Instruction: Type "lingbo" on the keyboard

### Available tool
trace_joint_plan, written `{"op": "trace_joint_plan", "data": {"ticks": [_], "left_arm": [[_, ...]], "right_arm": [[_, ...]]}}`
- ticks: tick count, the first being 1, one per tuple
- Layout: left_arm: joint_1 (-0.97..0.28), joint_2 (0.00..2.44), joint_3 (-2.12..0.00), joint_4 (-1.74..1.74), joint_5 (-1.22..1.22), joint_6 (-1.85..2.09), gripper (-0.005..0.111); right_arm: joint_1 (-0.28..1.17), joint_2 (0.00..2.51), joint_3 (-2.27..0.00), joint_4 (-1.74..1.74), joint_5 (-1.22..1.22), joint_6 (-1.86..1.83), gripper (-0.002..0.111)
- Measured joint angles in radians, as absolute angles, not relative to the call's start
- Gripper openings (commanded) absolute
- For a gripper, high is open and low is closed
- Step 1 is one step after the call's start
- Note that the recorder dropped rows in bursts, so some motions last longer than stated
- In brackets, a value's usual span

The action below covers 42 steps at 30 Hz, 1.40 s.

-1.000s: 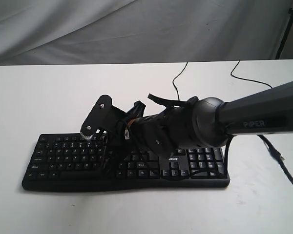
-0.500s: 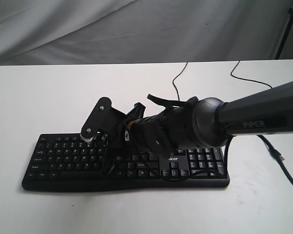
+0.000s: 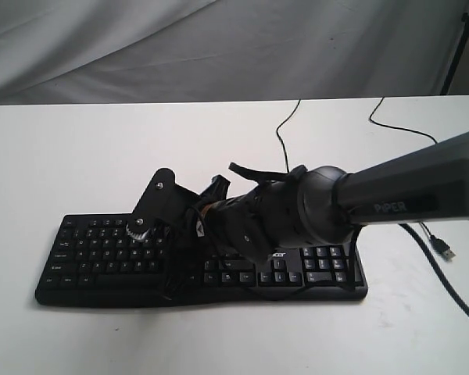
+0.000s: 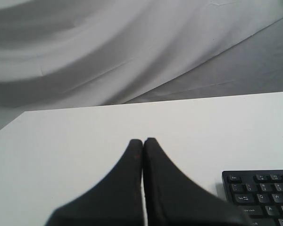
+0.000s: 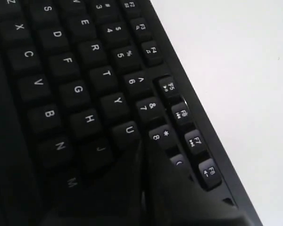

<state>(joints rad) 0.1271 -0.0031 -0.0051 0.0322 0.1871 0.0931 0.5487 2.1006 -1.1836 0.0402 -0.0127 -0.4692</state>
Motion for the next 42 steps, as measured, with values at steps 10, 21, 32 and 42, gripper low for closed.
{"op": "trace_joint_plan", "data": {"ticks": [10,21,32,42], "left_arm": [[0.127,-0.003,-0.005,0.032,0.187,0.093,0.001],[0.127,-0.003,-0.005,0.032,0.187,0.093,0.001],[0.127,-0.003,-0.005,0.032,0.187,0.093,0.001],[0.127,-0.003,-0.005,0.032,0.187,0.093,0.001]], "right_arm": [[0.549,2.115,-1.184,0.040,-0.022,-0.469,0.000],[0.575,2.011,-1.174,0.040,0.043,-0.469,0.000],[0.637,2.002,-1.147,0.040,0.025,-0.454,0.000],[0.637,2.048,-1.147,0.042,-0.026,-0.443,0.000]]}}
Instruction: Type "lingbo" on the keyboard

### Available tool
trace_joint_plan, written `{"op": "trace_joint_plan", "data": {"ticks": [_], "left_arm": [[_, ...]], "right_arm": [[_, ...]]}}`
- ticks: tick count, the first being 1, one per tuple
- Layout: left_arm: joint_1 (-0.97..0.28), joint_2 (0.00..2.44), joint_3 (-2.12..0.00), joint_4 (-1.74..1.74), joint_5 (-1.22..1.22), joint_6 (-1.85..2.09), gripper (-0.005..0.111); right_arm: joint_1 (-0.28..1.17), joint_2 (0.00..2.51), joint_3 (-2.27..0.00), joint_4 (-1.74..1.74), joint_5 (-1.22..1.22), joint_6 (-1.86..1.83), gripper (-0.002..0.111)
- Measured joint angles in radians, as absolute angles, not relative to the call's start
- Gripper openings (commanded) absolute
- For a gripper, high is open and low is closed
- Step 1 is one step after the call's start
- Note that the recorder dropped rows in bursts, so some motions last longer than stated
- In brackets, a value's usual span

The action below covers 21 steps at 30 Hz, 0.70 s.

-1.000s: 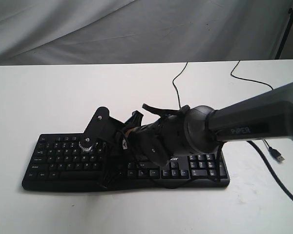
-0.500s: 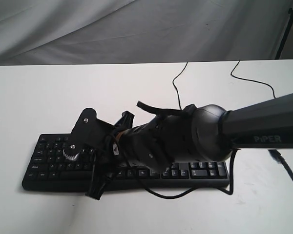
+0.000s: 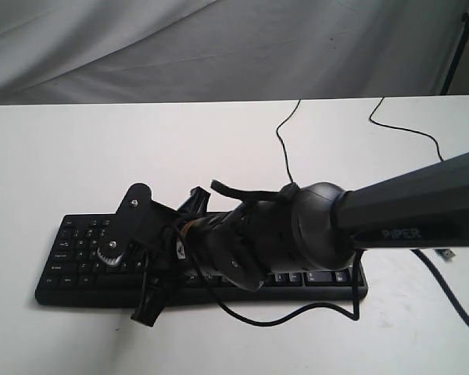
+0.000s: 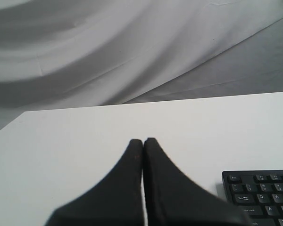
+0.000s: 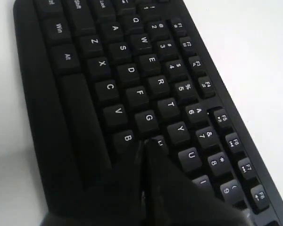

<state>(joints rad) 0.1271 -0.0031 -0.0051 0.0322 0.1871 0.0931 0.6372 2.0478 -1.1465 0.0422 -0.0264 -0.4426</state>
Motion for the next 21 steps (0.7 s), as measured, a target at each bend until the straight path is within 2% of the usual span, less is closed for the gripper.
{"op": "trace_joint_plan", "data": {"ticks": [21], "left_arm": [[0.127,-0.003,-0.005,0.032,0.187,0.093,0.001]], "right_arm": [[0.637,2.075,-1.147,0.053,-0.060,-0.443,0.000]]}}
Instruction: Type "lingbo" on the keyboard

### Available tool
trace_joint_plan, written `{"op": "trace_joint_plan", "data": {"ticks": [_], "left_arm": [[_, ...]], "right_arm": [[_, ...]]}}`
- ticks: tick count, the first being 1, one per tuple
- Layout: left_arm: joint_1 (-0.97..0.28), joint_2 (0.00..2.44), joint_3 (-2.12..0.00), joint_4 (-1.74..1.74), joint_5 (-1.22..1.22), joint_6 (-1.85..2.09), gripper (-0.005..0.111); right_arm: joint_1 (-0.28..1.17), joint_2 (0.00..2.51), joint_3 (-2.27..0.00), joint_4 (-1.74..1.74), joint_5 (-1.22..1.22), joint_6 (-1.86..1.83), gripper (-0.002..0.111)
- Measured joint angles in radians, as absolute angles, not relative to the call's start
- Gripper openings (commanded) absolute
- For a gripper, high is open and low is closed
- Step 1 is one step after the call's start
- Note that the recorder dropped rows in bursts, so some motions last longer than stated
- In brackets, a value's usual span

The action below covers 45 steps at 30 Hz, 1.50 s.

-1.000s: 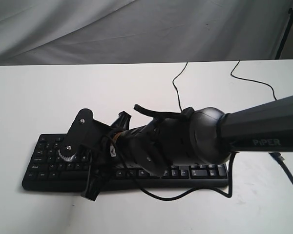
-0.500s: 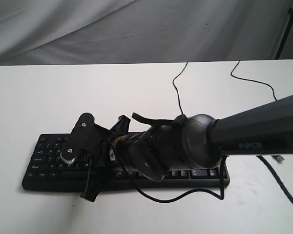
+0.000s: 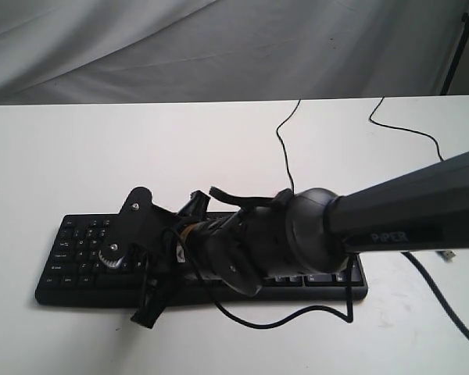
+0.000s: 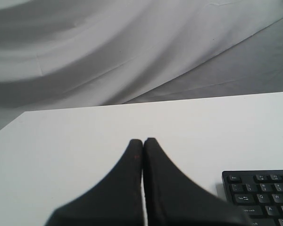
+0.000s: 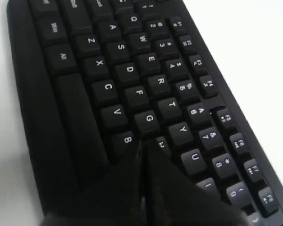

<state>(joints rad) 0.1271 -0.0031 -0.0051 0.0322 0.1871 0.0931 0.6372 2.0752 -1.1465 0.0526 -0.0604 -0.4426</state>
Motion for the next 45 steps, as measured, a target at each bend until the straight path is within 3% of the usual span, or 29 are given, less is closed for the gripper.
{"op": "trace_joint_plan", "data": {"ticks": [45], "left_arm": [[0.127,-0.003,-0.005,0.032,0.187,0.093,0.001]], "right_arm": [[0.637,2.103,-1.229,0.226,-0.044,-0.514,0.000]]}}
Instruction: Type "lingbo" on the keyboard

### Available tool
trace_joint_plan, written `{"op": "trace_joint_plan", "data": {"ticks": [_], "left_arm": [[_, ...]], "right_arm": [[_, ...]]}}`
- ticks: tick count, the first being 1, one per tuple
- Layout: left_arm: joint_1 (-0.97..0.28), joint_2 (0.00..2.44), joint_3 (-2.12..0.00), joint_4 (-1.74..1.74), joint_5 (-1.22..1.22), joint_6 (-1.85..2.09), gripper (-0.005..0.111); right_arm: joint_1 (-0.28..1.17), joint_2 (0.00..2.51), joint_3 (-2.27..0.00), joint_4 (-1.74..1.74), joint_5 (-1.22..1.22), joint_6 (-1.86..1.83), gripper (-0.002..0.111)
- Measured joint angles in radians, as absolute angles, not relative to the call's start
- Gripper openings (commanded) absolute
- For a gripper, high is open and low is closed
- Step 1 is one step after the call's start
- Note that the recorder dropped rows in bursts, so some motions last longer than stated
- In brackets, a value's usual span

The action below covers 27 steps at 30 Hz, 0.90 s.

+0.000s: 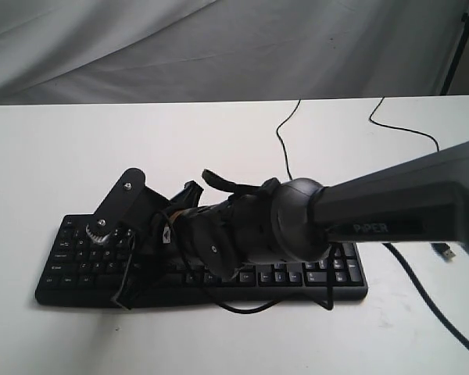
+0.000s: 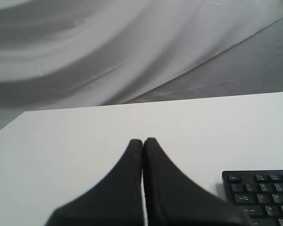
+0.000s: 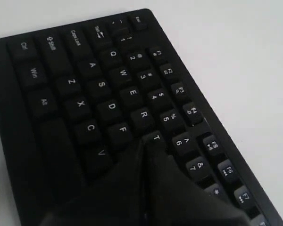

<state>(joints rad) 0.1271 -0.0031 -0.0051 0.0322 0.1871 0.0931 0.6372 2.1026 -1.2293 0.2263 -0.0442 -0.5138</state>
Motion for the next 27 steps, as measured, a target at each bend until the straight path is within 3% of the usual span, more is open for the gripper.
{"op": "trace_joint_plan", "data": {"ticks": [27], "left_arm": [[0.127,-0.003,-0.005,0.032,0.187,0.093,0.001]], "right_arm": [[0.647,2.171,-1.288,0.230,-0.110,-0.518,0.000]]}}
